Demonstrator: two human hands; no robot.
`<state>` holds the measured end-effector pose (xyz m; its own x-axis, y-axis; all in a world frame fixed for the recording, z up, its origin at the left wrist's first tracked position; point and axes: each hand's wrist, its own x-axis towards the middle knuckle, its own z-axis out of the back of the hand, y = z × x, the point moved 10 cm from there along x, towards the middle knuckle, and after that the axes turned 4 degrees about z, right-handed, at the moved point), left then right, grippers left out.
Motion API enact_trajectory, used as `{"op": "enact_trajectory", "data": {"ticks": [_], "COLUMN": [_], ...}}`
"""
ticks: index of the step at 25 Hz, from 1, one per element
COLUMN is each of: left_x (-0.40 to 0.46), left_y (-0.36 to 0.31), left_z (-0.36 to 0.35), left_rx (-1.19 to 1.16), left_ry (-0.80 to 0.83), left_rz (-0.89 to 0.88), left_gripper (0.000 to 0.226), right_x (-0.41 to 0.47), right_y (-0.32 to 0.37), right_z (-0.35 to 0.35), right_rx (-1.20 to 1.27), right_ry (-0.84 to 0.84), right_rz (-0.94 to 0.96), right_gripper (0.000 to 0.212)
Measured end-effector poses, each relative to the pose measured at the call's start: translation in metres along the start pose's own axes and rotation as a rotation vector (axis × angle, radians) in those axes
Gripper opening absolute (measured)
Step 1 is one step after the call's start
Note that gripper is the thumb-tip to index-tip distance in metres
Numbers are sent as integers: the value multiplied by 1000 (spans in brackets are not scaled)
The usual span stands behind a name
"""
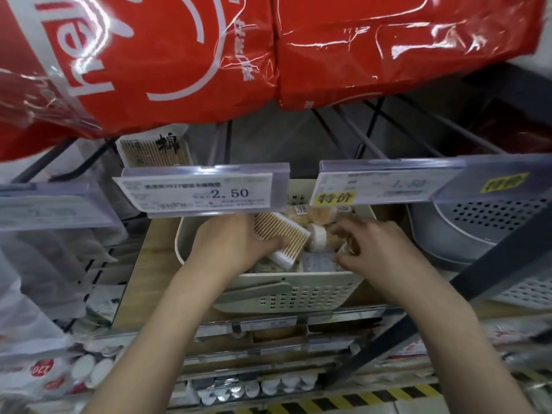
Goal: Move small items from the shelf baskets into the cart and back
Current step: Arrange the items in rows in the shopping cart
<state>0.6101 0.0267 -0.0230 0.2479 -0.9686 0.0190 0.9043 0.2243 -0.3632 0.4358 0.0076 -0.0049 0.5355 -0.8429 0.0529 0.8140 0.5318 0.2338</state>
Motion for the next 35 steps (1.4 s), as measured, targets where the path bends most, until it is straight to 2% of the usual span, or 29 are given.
{"op": "enact_trajectory", "data": {"ticks": [2,4,6,10,12,14,16,20,23,27,29,33,35], "left_x": [4,4,-1,-19,-26,-33,-40,-47,-50,-57,-59,-66,-69], "left_y": [1,4,18,52,60,67,76,88,96,107,110,115,110], "left_z": [-7,-2,15,49,64,73,76,73,68,63,61,59,60], "left_rx": [-62,-282,-553,-949,-943,-969,-1033,-1107,-1073,-1075,-1123,-1223,-1238], "left_ry": [42,33,-92,-382,-475,-550,-599,-612,-595,-601,-589,-567,-545], "left_rz": [0,9,73,100,69,46,38,37,82,130,131,142,121], "left_gripper": [62,45,25,21,25,31,25,24,27,23,23,22,23], "right_x": [-1,-2,-1,16,32,54,80,108,106,98,90,57,33], "right_y": [-1,-2,-1,24,45,62,73,82,83,87,90,94,83], "right_z": [-2,-1,0,-2,-8,-27,-51,-90,-99,-74,-45,3,15], "right_rx": [4,13,-15,-46,24,101,170,180,153,205,272,151,104], "right_ry": [-20,-51,-81,-87,-55,72,216,460,516,393,247,-84,-232], "right_rz": [10,14,33,135,215,265,270,264,257,205,188,315,314], "right_gripper": [38,37,37,37,35,37,46,65,80,72,58,40,31]}}
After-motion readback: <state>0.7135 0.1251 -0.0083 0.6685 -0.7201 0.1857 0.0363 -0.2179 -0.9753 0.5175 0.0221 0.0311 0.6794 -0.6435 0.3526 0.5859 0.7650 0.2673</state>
